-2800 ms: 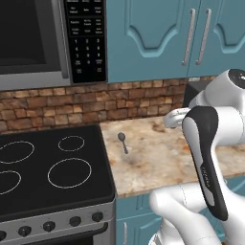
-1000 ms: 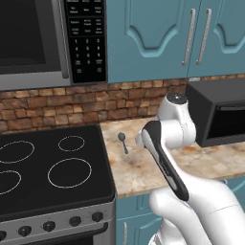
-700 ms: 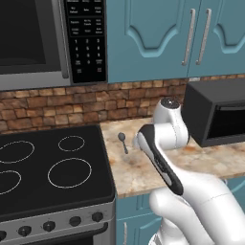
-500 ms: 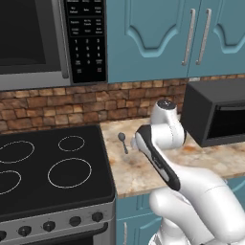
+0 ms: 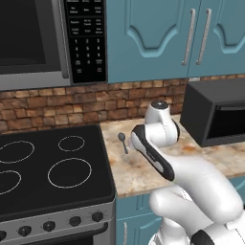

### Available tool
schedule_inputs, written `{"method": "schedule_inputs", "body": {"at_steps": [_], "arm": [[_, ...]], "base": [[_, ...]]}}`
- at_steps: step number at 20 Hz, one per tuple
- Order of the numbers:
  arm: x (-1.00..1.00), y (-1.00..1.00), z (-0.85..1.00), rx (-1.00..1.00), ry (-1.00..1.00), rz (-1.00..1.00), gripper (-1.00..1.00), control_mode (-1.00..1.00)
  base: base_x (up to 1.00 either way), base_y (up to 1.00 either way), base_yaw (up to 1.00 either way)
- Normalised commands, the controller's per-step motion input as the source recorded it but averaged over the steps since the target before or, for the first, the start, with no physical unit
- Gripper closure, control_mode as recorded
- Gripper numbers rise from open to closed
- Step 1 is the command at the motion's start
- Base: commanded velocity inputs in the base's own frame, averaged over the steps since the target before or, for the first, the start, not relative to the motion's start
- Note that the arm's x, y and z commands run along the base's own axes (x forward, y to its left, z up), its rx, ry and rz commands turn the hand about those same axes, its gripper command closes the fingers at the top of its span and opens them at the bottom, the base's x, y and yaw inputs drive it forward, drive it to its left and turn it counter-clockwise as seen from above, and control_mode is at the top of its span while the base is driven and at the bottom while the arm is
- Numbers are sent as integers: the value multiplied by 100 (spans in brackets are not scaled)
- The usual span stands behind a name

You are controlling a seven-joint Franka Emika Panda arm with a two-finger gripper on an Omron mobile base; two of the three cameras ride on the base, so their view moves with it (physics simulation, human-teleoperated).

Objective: Organize the utensils by type. Pick up the wooden spoons from the counter and place them in the open cabinet. Then pick up the metallic utensils from the counter and place them in the open drawer.

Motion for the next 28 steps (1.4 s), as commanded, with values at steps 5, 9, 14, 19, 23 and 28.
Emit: {"method": "schedule_inputs", "body": {"at_steps": [5,9,14,19,23,28], "arm": [[47,5,-31,0,0,-4,-100,-100],[40,1,-24,0,3,-5,-100,-100],[35,0,-21,0,1,-5,-100,-100],[33,0,-13,0,0,-4,-100,-100],[27,12,-17,0,0,-1,-100,-100],[15,11,-13,0,0,0,-100,-100]], "base": [[0,0,0],[0,0,0],[0,0,0],[0,0,0],[0,0,0],[0,0,0]]}}
